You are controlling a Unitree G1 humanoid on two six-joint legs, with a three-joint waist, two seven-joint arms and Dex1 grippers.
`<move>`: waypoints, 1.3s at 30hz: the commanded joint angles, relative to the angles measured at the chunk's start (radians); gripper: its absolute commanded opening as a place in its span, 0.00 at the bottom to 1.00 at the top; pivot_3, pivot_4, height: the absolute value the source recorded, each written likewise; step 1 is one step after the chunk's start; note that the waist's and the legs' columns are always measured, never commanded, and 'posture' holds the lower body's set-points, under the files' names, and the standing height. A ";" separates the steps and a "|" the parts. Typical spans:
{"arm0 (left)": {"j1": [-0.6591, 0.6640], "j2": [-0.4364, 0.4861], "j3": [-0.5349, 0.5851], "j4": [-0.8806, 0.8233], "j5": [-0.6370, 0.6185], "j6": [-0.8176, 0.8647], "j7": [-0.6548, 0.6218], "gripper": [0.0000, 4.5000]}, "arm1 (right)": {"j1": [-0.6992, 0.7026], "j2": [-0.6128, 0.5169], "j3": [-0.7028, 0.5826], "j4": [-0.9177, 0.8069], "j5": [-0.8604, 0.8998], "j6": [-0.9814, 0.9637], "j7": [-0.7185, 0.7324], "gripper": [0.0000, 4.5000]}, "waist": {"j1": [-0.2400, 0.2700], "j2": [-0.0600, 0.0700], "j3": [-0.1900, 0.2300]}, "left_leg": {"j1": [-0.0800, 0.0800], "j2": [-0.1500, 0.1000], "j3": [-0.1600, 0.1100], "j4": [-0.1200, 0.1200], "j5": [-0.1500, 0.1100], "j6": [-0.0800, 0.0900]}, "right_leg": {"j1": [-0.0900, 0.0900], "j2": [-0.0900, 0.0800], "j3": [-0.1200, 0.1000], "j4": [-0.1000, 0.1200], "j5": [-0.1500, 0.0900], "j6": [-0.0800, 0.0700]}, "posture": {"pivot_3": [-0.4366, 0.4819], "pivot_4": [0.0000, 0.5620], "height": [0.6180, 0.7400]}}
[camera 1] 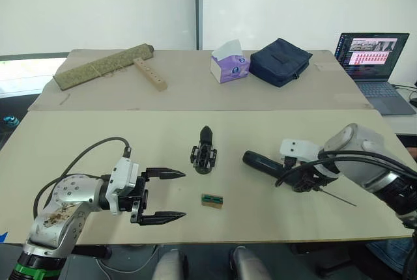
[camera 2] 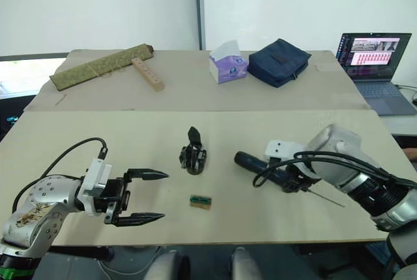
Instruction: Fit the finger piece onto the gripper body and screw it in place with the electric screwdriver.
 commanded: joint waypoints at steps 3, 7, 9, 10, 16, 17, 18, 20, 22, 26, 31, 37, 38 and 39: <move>0.004 0.012 0.077 0.011 -0.031 -0.010 0.003 1.00 | 0.056 0.010 -0.404 -0.059 0.177 0.057 -0.060 0.43 | 0.000 0.000 0.000 | -0.001 0.000 0.000 0.001 0.000 0.000 | 0.000 0.000 0.000 0.000 0.000 0.000 | 0.48 0.27 1.00; 0.024 0.032 0.111 0.061 -0.016 -0.036 -0.039 1.00 | 0.199 0.150 -0.778 -0.155 0.414 -0.026 -0.036 0.43 | 0.000 -0.001 0.000 | -0.001 0.000 -0.002 0.000 0.000 0.000 | 0.001 0.001 -0.001 0.000 0.000 0.000 | 0.48 0.27 1.00; 0.029 0.048 0.115 0.104 -0.004 -0.047 -0.068 1.00 | 0.252 0.253 -0.905 -0.255 0.526 0.004 -0.076 0.43 | 0.000 -0.001 0.000 | -0.001 0.000 -0.003 0.000 0.000 0.000 | 0.001 0.002 -0.001 0.000 0.000 0.000 | 0.48 0.27 1.00; 0.030 0.054 0.117 0.118 -0.004 -0.048 -0.078 1.00 | 0.260 0.287 -0.931 -0.291 0.562 0.033 -0.111 0.43 | -0.003 -0.001 0.000 | -0.001 0.000 -0.003 -0.001 0.000 0.000 | 0.001 0.002 -0.001 0.000 0.000 0.000 | 0.48 0.27 1.00; 0.017 0.059 0.096 0.173 0.029 -0.078 -0.108 1.00 | 0.323 0.615 -1.045 -0.464 0.797 -0.091 -0.327 0.43 | -0.003 -0.002 0.000 | 0.000 0.001 -0.003 0.000 0.000 0.000 | 0.002 0.002 -0.001 0.001 0.000 0.001 | 0.48 0.27 1.00; 0.016 0.056 0.085 0.185 0.049 -0.095 -0.112 1.00 | 0.353 0.639 -1.031 -0.484 0.816 -0.135 -0.316 0.43 | 0.002 -0.002 0.000 | 0.000 0.000 -0.003 0.001 0.000 0.000 | 0.002 0.002 -0.001 0.001 0.000 0.001 | 0.48 0.27 1.00; 0.016 0.055 0.078 0.194 0.063 -0.107 -0.115 1.00 | 0.375 0.649 -1.018 -0.496 0.831 -0.169 -0.309 0.43 | 0.005 -0.002 0.000 | 0.000 0.000 -0.003 0.000 0.000 0.000 | 0.003 0.002 -0.001 0.000 -0.001 0.001 | 0.48 0.27 1.00; 0.011 0.069 0.028 0.220 0.131 -0.141 -0.137 1.00 | 0.438 0.686 -0.918 -0.511 0.760 -0.338 -0.263 0.43 | 0.005 -0.002 0.000 | -0.001 -0.001 -0.003 0.000 0.000 0.000 | 0.002 0.000 -0.001 0.000 -0.001 0.001 | 0.48 0.27 1.00; -0.009 0.059 -0.012 0.239 0.173 -0.157 -0.126 1.00 | 0.481 0.709 -0.813 -0.507 0.680 -0.500 -0.217 0.43 | -0.001 -0.002 0.000 | -0.001 -0.001 -0.002 0.001 0.000 0.000 | 0.003 0.000 -0.001 -0.001 0.000 0.002 | 0.48 0.27 1.00; -0.044 0.010 -0.093 0.260 0.233 -0.166 -0.086 1.00 | 0.501 0.761 -0.676 -0.474 0.633 -0.659 -0.212 0.43 | -0.005 -0.002 0.000 | 0.001 0.000 -0.002 0.002 0.000 0.000 | 0.003 0.001 -0.001 0.001 0.000 0.002 | 0.48 0.27 1.00; -0.051 -0.033 -0.166 0.280 0.295 -0.196 -0.050 1.00 | 0.504 0.721 -0.600 -0.403 0.640 -0.739 -0.145 0.43 | -0.003 -0.003 0.000 | 0.002 0.000 -0.002 0.001 0.000 0.000 | 0.004 0.001 -0.001 0.001 0.000 0.001 | 0.48 0.27 1.00; -0.108 -0.113 -0.243 0.384 0.376 -0.274 -0.010 1.00 | 0.468 0.694 -0.568 -0.299 0.603 -0.834 -0.126 0.43 | 0.003 -0.003 0.000 | 0.005 -0.001 -0.003 0.001 0.000 0.000 | 0.008 0.001 -0.001 0.000 0.000 0.001 | 0.48 0.27 1.00; -0.120 -0.124 -0.256 0.403 0.385 -0.282 -0.008 1.00 | 0.462 0.694 -0.562 -0.282 0.592 -0.854 -0.125 0.43 | 0.003 -0.003 0.000 | 0.006 -0.001 -0.003 0.001 0.000 0.000 | 0.009 0.001 -0.001 0.000 0.000 0.001 | 0.48 0.27 1.00; -0.132 -0.134 -0.266 0.419 0.390 -0.285 -0.009 1.00 | 0.460 0.691 -0.557 -0.273 0.591 -0.861 -0.126 0.43 | 0.002 -0.003 0.000 | 0.008 -0.001 -0.003 0.001 0.000 0.000 | 0.011 0.001 -0.001 0.000 -0.001 0.001 | 0.48 0.27 1.00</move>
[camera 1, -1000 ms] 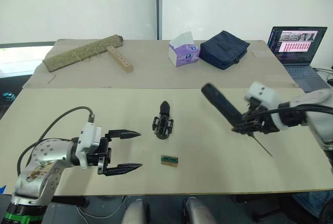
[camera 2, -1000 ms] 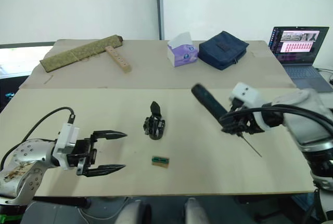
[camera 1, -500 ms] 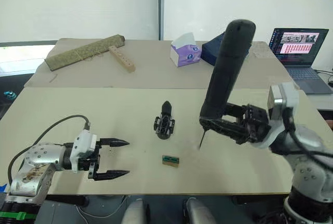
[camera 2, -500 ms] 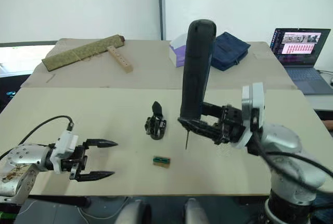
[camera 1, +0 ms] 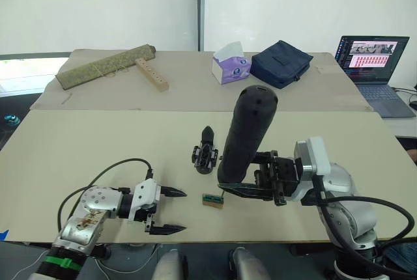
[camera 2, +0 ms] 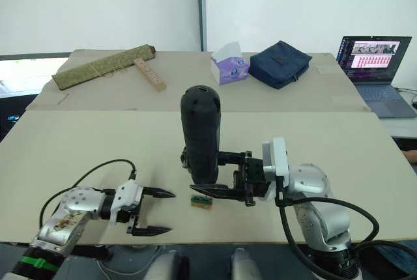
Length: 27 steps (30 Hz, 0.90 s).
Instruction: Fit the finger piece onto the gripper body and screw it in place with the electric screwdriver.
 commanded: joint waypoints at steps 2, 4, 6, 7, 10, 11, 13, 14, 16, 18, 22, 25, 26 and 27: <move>-0.049 -0.040 -0.050 0.066 0.033 -0.022 0.008 1.00 | -0.021 -0.009 0.014 0.012 0.000 -0.074 0.004 0.43 | 0.000 0.000 0.000 | 0.001 0.000 0.000 0.000 0.000 0.000 | 0.001 0.000 0.000 0.000 0.000 0.000 | 0.48 0.27 1.00; -0.078 -0.065 -0.071 0.095 0.037 -0.013 0.005 1.00 | -0.017 -0.016 0.027 0.021 0.001 -0.082 0.008 0.43 | 0.001 0.000 0.000 | 0.001 0.000 0.000 0.000 0.000 0.000 | 0.001 0.000 0.000 0.000 0.000 0.000 | 0.48 0.27 1.00; -0.101 -0.085 -0.086 0.116 0.041 -0.003 0.006 1.00 | -0.017 -0.019 0.036 0.027 0.005 -0.082 0.006 0.43 | 0.002 0.000 0.000 | 0.001 0.000 0.000 0.000 0.000 0.000 | 0.002 0.000 0.000 0.000 0.000 0.000 | 0.48 0.27 1.00; -0.108 -0.092 -0.092 0.121 0.041 0.001 0.006 1.00 | -0.018 -0.019 0.041 0.029 0.005 -0.082 0.004 0.43 | 0.002 0.000 0.000 | 0.001 0.000 0.000 0.000 0.000 0.000 | 0.002 0.000 0.000 0.000 0.000 0.000 | 0.48 0.27 1.00; -0.117 -0.105 -0.104 0.126 0.036 0.007 0.001 1.00 | -0.023 -0.017 0.053 0.034 0.006 -0.077 -0.002 0.43 | 0.003 0.000 0.000 | 0.001 0.000 -0.001 0.000 0.000 0.000 | 0.002 0.000 0.000 0.000 0.000 0.000 | 0.48 0.27 1.00; -0.116 -0.108 -0.109 0.126 0.037 0.006 -0.002 1.00 | -0.024 -0.015 0.057 0.037 0.004 -0.078 -0.006 0.43 | 0.004 0.000 0.000 | 0.001 0.000 -0.001 0.000 0.000 0.000 | 0.002 0.000 0.000 0.000 0.000 0.000 | 0.48 0.27 1.00; -0.112 -0.109 -0.115 0.124 0.037 0.005 -0.008 1.00 | -0.025 -0.014 0.067 0.045 -0.003 -0.086 -0.008 0.43 | 0.004 0.000 0.000 | 0.001 -0.001 -0.001 0.000 0.000 0.000 | 0.002 0.000 0.000 0.000 0.000 0.000 | 0.48 0.27 1.00; -0.110 -0.110 -0.117 0.123 0.038 0.004 -0.007 1.00 | -0.025 -0.014 0.070 0.049 -0.006 -0.088 -0.008 0.43 | 0.005 0.000 0.000 | 0.001 -0.001 -0.001 0.000 0.000 0.000 | 0.002 0.000 0.000 -0.001 0.000 0.000 | 0.48 0.27 1.00; -0.106 -0.112 -0.119 0.123 0.038 0.001 -0.005 1.00 | -0.023 -0.016 0.079 0.059 -0.016 -0.099 -0.004 0.43 | 0.005 0.000 0.000 | 0.001 -0.001 -0.001 0.000 0.000 0.000 | 0.003 0.000 0.000 -0.001 0.000 0.000 | 0.48 0.27 1.00; -0.102 -0.115 -0.124 0.122 0.042 -0.004 -0.001 1.00 | -0.019 -0.023 0.091 0.072 -0.032 -0.125 0.012 0.43 | 0.005 0.000 0.000 | 0.001 -0.001 -0.001 0.000 0.000 0.000 | 0.003 0.000 0.000 -0.001 0.000 0.000 | 0.48 0.27 1.00; -0.100 -0.112 -0.144 0.132 0.076 -0.044 0.001 1.00 | -0.012 -0.034 0.109 0.086 -0.043 -0.159 0.031 0.43 | 0.007 0.000 0.000 | 0.001 -0.001 -0.001 0.000 0.000 0.000 | 0.003 -0.001 0.000 -0.001 0.000 0.001 | 0.48 0.27 1.00; -0.095 -0.119 -0.143 0.135 0.072 -0.037 0.007 1.00 | -0.011 -0.035 0.109 0.090 -0.039 -0.165 0.026 0.43 | 0.008 0.000 -0.001 | 0.002 -0.001 -0.001 0.000 0.000 0.000 | 0.003 -0.001 0.000 -0.001 0.000 0.001 | 0.48 0.27 1.00; -0.093 -0.122 -0.143 0.134 0.070 -0.033 0.007 1.00 | -0.011 -0.036 0.109 0.090 -0.038 -0.166 0.024 0.43 | 0.009 0.000 -0.001 | 0.002 -0.001 -0.001 0.000 0.000 0.000 | 0.003 -0.001 0.000 -0.001 0.000 0.001 | 0.48 0.27 1.00; -0.092 -0.123 -0.143 0.134 0.070 -0.031 0.008 1.00 | -0.011 -0.037 0.108 0.090 -0.037 -0.166 0.023 0.43 | 0.009 0.001 -0.001 | 0.002 -0.001 -0.001 0.000 0.000 0.000 | 0.003 -0.001 0.000 -0.001 0.000 0.001 | 0.48 0.27 1.00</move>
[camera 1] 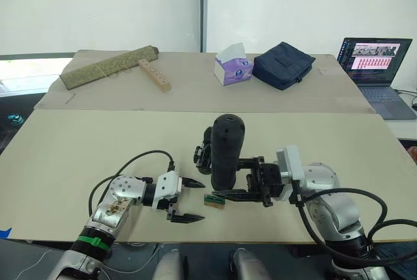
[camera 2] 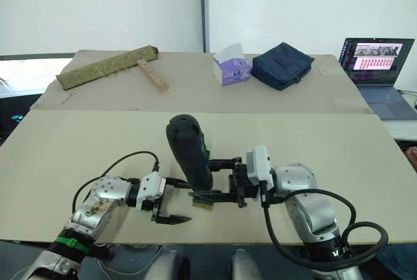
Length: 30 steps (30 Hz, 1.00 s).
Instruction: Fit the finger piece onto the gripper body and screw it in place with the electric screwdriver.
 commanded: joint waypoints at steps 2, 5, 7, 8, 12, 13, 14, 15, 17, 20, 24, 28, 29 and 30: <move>0.033 -0.019 -0.050 0.016 0.019 0.015 -0.002 1.00 | -0.006 -0.002 -0.015 -0.031 0.026 -0.035 -0.007 0.43 | 0.002 0.000 0.000 | 0.000 0.000 0.000 0.000 0.000 0.000 | 0.000 0.000 0.000 0.000 0.000 0.000 | 0.48 0.27 1.00; 0.034 -0.026 -0.051 0.016 0.017 0.015 -0.002 1.00 | -0.004 -0.004 -0.016 -0.031 0.026 -0.034 -0.007 0.43 | 0.003 0.000 0.000 | 0.000 0.000 0.000 0.000 0.000 0.000 | 0.000 0.000 0.000 0.000 0.000 0.000 | 0.48 0.27 1.00; 0.031 -0.033 -0.054 0.018 0.019 0.015 -0.001 1.00 | 0.000 -0.005 -0.014 -0.028 0.024 -0.036 -0.005 0.43 | 0.005 0.001 0.000 | 0.000 0.000 0.000 0.000 0.000 0.000 | 0.000 0.000 0.000 0.000 0.000 0.000 | 0.48 0.27 1.00; 0.030 -0.036 -0.055 0.021 0.020 0.014 0.000 1.00 | 0.002 -0.005 -0.013 -0.024 0.021 -0.038 -0.005 0.43 | 0.006 0.001 -0.001 | 0.000 0.000 0.000 0.000 0.000 0.000 | 0.000 0.000 0.000 0.000 0.000 0.000 | 0.48 0.27 1.00; 0.034 -0.042 -0.059 0.026 0.027 0.010 -0.005 1.00 | 0.009 -0.010 -0.014 -0.009 0.014 -0.049 0.002 0.43 | 0.011 0.001 -0.002 | 0.000 0.000 0.000 0.000 0.000 0.000 | 0.001 0.000 0.000 -0.001 0.000 0.000 | 0.48 0.27 1.00; 0.036 -0.042 -0.059 0.027 0.027 0.011 -0.006 1.00 | 0.008 -0.012 -0.015 -0.006 0.013 -0.052 0.003 0.43 | 0.011 0.002 -0.002 | 0.000 0.000 0.000 0.000 0.000 0.000 | 0.001 -0.001 0.000 -0.001 0.000 0.000 | 0.48 0.27 1.00; 0.038 -0.041 -0.059 0.027 0.028 0.012 -0.007 1.00 | 0.007 -0.014 -0.016 -0.003 0.013 -0.054 0.004 0.43 | 0.011 0.002 -0.002 | 0.000 -0.001 0.000 0.000 0.000 0.000 | 0.001 -0.001 0.000 -0.002 0.000 0.000 | 0.48 0.27 1.00; 0.039 -0.040 -0.059 0.027 0.029 0.012 -0.008 1.00 | 0.007 -0.015 -0.017 -0.001 0.013 -0.056 0.003 0.43 | 0.011 0.002 -0.002 | 0.000 -0.001 0.000 0.000 0.000 0.000 | 0.001 -0.001 0.000 -0.002 0.000 0.000 | 0.48 0.27 1.00; 0.041 -0.038 -0.058 0.027 0.029 0.013 -0.009 1.00 | 0.006 -0.017 -0.016 0.004 0.012 -0.062 0.003 0.43 | 0.011 0.002 -0.003 | 0.000 0.000 0.000 0.000 0.000 0.000 | 0.001 -0.001 0.000 -0.002 0.000 0.000 | 0.48 0.27 1.00; 0.043 -0.037 -0.058 0.025 0.030 0.015 -0.008 1.00 | 0.011 -0.018 -0.012 0.009 0.008 -0.072 0.004 0.43 | 0.011 0.003 -0.003 | 0.000 0.000 0.000 0.000 0.000 0.001 | 0.001 0.000 0.000 -0.002 0.000 0.000 | 0.48 0.27 1.00; 0.041 -0.036 -0.056 0.025 0.030 0.016 -0.008 1.00 | 0.013 -0.018 -0.008 0.011 0.007 -0.076 0.002 0.43 | 0.010 0.003 -0.004 | 0.000 0.000 0.000 0.000 0.000 0.001 | 0.001 0.000 0.000 -0.002 0.000 0.000 | 0.48 0.27 1.00; 0.041 -0.031 -0.055 0.025 0.031 0.017 -0.011 1.00 | 0.020 -0.020 -0.004 0.010 0.006 -0.079 0.001 0.43 | 0.010 0.003 -0.004 | 0.000 0.000 0.000 0.000 0.000 0.001 | 0.001 0.000 0.000 -0.002 0.000 0.000 | 0.48 0.27 1.00; 0.041 -0.029 -0.055 0.025 0.030 0.017 -0.012 1.00 | 0.022 -0.021 -0.003 0.009 0.006 -0.079 0.000 0.43 | 0.010 0.003 -0.004 | 0.000 0.000 0.000 0.000 0.000 0.001 | 0.001 0.000 0.000 -0.002 0.000 0.000 | 0.48 0.27 1.00; 0.041 -0.028 -0.055 0.026 0.030 0.016 -0.012 1.00 | 0.023 -0.021 -0.002 0.008 0.007 -0.078 0.000 0.43 | 0.010 0.003 -0.004 | 0.000 0.000 0.000 0.000 0.000 0.001 | 0.001 0.000 0.000 -0.002 0.000 0.000 | 0.48 0.27 1.00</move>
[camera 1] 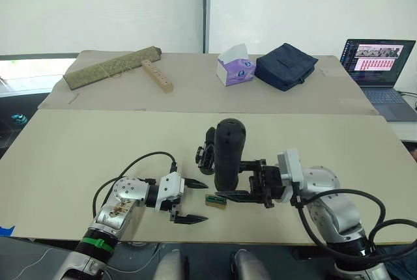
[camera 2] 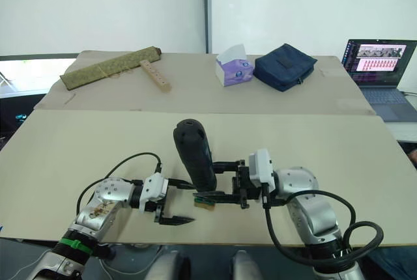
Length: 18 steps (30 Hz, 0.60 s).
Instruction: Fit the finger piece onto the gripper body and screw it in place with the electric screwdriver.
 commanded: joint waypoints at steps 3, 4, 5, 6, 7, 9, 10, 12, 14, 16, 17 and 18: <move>0.034 0.000 -0.054 0.026 0.025 0.015 -0.016 1.00 | -0.004 -0.002 -0.007 -0.028 0.014 -0.035 -0.004 0.43 | 0.000 0.000 0.000 | 0.000 0.000 0.000 0.000 0.000 0.000 | 0.000 0.000 0.000 0.000 0.000 0.000 | 0.48 0.27 1.00; 0.035 0.001 -0.054 0.025 0.024 0.015 -0.016 1.00 | -0.004 -0.001 -0.007 -0.027 0.013 -0.036 -0.005 0.43 | 0.000 0.000 0.000 | 0.000 0.000 0.000 0.000 0.000 0.000 | 0.000 0.000 0.000 0.000 0.000 0.000 | 0.48 0.27 1.00; 0.035 0.001 -0.055 0.025 0.024 0.015 -0.017 1.00 | -0.004 -0.001 -0.007 -0.027 0.014 -0.036 -0.006 0.43 | -0.001 0.000 0.000 | 0.000 0.000 0.000 0.000 0.000 0.000 | 0.000 0.000 0.000 0.000 0.000 0.000 | 0.48 0.27 1.00; 0.035 0.001 -0.055 0.025 0.025 0.015 -0.017 1.00 | -0.004 -0.001 -0.007 -0.027 0.014 -0.036 -0.006 0.43 | -0.001 0.000 0.000 | 0.000 0.000 0.000 0.000 0.000 0.000 | 0.000 0.000 0.000 0.000 0.000 0.000 | 0.48 0.27 1.00; 0.036 0.002 -0.055 0.024 0.024 0.015 -0.017 1.00 | -0.004 -0.002 -0.007 -0.028 0.014 -0.037 -0.006 0.43 | -0.001 0.000 0.000 | 0.000 0.000 0.000 0.000 0.000 0.000 | 0.000 0.000 0.000 0.000 0.000 0.000 | 0.48 0.27 1.00; 0.037 0.002 -0.054 0.024 0.024 0.015 -0.017 1.00 | -0.005 -0.002 -0.007 -0.028 0.015 -0.037 -0.007 0.43 | -0.001 0.000 0.000 | 0.000 0.000 0.000 0.000 0.000 0.000 | 0.000 0.000 0.000 0.000 0.000 0.000 | 0.48 0.27 1.00; 0.037 0.002 -0.054 0.024 0.024 0.016 -0.017 1.00 | -0.006 -0.002 -0.007 -0.026 0.015 -0.037 -0.006 0.43 | -0.001 0.000 0.000 | 0.000 0.000 0.000 0.000 0.000 0.000 | 0.000 0.000 0.000 0.000 0.000 0.000 | 0.48 0.27 1.00; 0.039 0.003 -0.055 0.022 0.024 0.017 -0.017 1.00 | -0.008 -0.002 -0.008 -0.025 0.015 -0.037 -0.005 0.43 | -0.001 0.000 0.000 | 0.000 0.000 0.000 0.000 0.000 0.000 | 0.000 0.000 0.000 0.000 0.000 0.000 | 0.48 0.27 1.00; 0.041 0.003 -0.056 0.019 0.024 0.018 -0.017 1.00 | -0.010 -0.002 -0.009 -0.023 0.017 -0.037 -0.004 0.43 | -0.001 0.000 0.000 | 0.000 0.000 0.000 0.000 0.000 0.000 | 0.000 0.000 0.000 0.000 0.000 0.000 | 0.48 0.27 1.00; 0.044 0.004 -0.056 0.017 0.024 0.020 -0.017 1.00 | -0.012 0.000 -0.010 -0.022 0.019 -0.035 -0.006 0.43 | -0.002 0.000 0.000 | 0.000 0.000 0.000 0.000 0.000 0.000 | 0.000 0.000 0.000 0.000 0.000 0.000 | 0.48 0.27 1.00; 0.044 0.004 -0.056 0.016 0.025 0.021 -0.017 1.00 | -0.013 0.001 -0.010 -0.022 0.020 -0.034 -0.007 0.43 | -0.002 0.000 0.000 | 0.000 0.000 0.000 0.000 0.000 0.000 | 0.000 0.000 0.000 0.000 0.000 0.000 | 0.48 0.27 1.00; 0.044 0.004 -0.057 0.016 0.025 0.021 -0.016 1.00 | -0.014 0.001 -0.011 -0.020 0.020 -0.034 -0.007 0.43 | -0.002 0.000 0.000 | 0.000 0.000 0.000 0.000 0.000 0.000 | 0.000 0.000 0.000 0.000 0.000 0.000 | 0.48 0.27 1.00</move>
